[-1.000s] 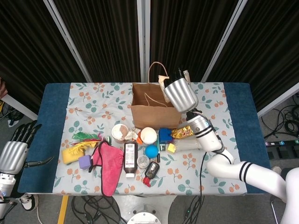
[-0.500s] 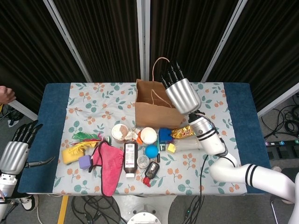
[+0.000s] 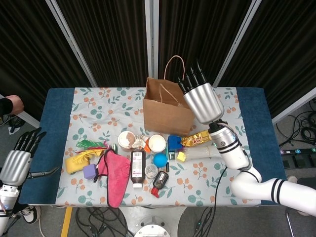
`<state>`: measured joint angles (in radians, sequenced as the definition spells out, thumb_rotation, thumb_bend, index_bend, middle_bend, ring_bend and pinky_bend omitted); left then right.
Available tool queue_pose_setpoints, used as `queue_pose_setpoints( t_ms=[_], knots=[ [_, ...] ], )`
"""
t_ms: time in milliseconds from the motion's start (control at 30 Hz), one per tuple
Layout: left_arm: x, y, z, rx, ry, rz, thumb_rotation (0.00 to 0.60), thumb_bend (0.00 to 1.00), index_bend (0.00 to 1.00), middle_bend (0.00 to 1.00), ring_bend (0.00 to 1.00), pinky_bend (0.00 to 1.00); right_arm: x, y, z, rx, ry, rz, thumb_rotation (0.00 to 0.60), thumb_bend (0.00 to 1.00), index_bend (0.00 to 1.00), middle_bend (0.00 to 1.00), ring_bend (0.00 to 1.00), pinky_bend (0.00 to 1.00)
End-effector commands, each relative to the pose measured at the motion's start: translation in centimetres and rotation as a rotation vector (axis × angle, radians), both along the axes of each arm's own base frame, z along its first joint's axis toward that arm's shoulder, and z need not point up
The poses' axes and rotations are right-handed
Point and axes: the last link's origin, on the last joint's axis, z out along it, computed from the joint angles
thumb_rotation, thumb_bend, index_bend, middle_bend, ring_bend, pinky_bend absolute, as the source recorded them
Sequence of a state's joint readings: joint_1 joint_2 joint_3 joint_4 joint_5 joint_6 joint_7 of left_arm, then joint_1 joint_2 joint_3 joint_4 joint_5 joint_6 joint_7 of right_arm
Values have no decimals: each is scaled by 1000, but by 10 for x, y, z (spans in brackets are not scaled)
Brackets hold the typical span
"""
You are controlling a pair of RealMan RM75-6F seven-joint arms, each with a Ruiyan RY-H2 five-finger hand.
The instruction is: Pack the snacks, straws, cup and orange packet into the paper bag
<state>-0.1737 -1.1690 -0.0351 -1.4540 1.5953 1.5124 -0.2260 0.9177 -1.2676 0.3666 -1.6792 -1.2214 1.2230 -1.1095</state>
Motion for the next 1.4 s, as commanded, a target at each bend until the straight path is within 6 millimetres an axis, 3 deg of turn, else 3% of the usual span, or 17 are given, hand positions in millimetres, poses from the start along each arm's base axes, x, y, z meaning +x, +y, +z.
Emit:
queue_pose_setpoints(
  t_ms=[33, 100, 367, 567, 667, 767, 933, 1133, 1400],
  knots=[
    [1, 0, 0, -3, 2, -3, 224, 0, 56, 39, 28, 69, -3, 6, 8, -3, -49, -3, 600, 104, 163, 260, 100, 13],
    [2, 1, 0, -3, 1, -6, 225, 0, 55, 39, 27, 69, -16, 10, 14, 4, -80, -53, 600, 91, 204, 269, 131, 59],
    [3, 3, -3, -16, 1, -11, 227, 0, 55, 39, 27, 69, -108, 44, 14, 230, -442, -416, 600, 73, 300, 309, 209, 184],
    [2, 2, -4, -22, 1, -9, 225, 0, 55, 39, 28, 69, -171, 58, -13, 345, -589, -570, 600, 72, 345, 341, 244, 195],
    [2, 2, -5, -25, 3, -11, 227, 0, 55, 39, 27, 69, -191, 57, -32, 434, -668, -648, 600, 74, 348, 342, 244, 198],
    [1, 2, -4, -24, 8, -11, 229, 0, 55, 39, 27, 69, -200, 49, -50, 549, -743, -716, 600, 75, 347, 329, 230, 199],
    [1, 4, 0, -10, 16, -8, 225, 0, 55, 39, 27, 69, -197, 27, -69, 674, -784, -713, 600, 68, 303, 266, 170, 137],
    [-1, 4, -1, -15, 29, -4, 225, 0, 56, 39, 28, 69, -191, 6, -82, 719, -769, -697, 600, 68, 300, 247, 137, 91],
    [-1, 6, -1, -14, 35, -3, 225, 0, 55, 39, 27, 69, -190, -7, -97, 725, -684, -720, 600, 68, 277, 223, 108, 58]
  ],
)
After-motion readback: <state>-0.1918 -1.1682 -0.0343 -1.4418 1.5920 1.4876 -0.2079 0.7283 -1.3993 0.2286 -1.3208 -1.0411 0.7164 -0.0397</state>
